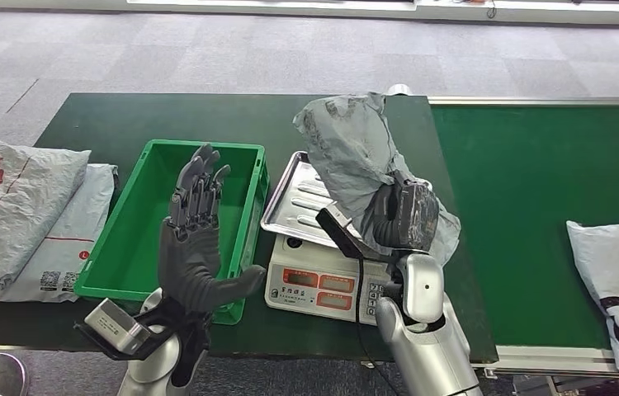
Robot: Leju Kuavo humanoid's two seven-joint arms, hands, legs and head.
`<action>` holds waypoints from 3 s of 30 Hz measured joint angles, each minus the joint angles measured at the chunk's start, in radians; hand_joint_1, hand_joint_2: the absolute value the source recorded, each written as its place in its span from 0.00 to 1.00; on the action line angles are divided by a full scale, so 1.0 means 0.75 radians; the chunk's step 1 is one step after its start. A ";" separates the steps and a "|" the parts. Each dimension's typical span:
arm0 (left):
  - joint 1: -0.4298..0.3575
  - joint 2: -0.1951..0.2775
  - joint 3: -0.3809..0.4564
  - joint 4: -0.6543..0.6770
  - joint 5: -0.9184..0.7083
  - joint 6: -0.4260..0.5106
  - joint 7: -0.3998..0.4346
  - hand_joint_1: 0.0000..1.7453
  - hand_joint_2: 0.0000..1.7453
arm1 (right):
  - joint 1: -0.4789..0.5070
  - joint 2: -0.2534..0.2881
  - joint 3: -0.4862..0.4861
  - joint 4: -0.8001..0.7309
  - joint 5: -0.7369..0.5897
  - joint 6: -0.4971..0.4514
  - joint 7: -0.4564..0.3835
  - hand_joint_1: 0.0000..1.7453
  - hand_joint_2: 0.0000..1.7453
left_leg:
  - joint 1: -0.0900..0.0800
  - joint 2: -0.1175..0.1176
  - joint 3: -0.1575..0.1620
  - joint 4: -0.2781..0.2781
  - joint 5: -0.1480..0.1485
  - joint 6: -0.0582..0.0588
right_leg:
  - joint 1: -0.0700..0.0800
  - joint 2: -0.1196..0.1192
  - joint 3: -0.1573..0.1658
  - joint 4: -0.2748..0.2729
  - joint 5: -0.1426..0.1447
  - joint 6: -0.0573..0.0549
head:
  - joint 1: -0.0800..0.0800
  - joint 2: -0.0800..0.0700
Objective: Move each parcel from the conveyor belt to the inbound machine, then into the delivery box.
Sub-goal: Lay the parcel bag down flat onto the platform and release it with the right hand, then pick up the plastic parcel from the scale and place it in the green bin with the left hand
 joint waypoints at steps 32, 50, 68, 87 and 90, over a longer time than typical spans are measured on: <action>-0.018 0.015 -0.029 0.048 -0.050 0.092 0.000 0.00 1.00 | 0.082 0.078 -0.060 -0.173 -0.293 -0.477 -0.644 0.00 1.00 | 0.000 0.000 -0.001 0.000 -0.002 0.000 | 0.000 0.000 -0.002 0.000 -0.001 0.000 | 0.000 0.000; -0.049 0.011 -0.029 0.144 -0.184 0.170 0.016 0.00 1.00 | 0.184 0.123 -0.211 -0.725 -0.341 -0.483 -0.872 0.00 1.00 | -0.002 0.001 0.002 0.001 -0.002 0.001 | -0.001 0.002 -0.001 0.000 -0.001 0.002 | 0.000 0.000; -0.651 -0.032 -0.120 1.064 -1.256 0.594 0.389 0.00 1.00 | 0.207 0.122 -0.219 -0.902 -0.610 -0.479 -1.022 0.00 1.00 | -0.002 0.000 0.001 0.001 0.002 0.002 | -0.002 0.001 0.001 0.000 0.003 0.002 | 0.001 0.000; -0.941 -0.132 -0.382 1.562 -1.599 0.631 0.578 0.00 1.00 | 0.191 0.122 -0.157 -0.854 -0.714 -0.479 -1.057 0.00 1.00 | -0.004 0.000 -0.001 0.001 0.002 0.003 | -0.003 0.000 0.000 0.000 0.003 0.002 | 0.001 0.000; -0.943 -0.137 -0.422 1.578 -1.646 0.641 0.593 0.00 1.00 | 0.189 0.122 -0.155 -0.848 -0.723 -0.479 -1.057 0.00 1.00 | -0.004 -0.001 -0.001 0.001 0.002 0.003 | -0.003 0.000 0.000 0.000 0.003 0.003 | 0.001 0.000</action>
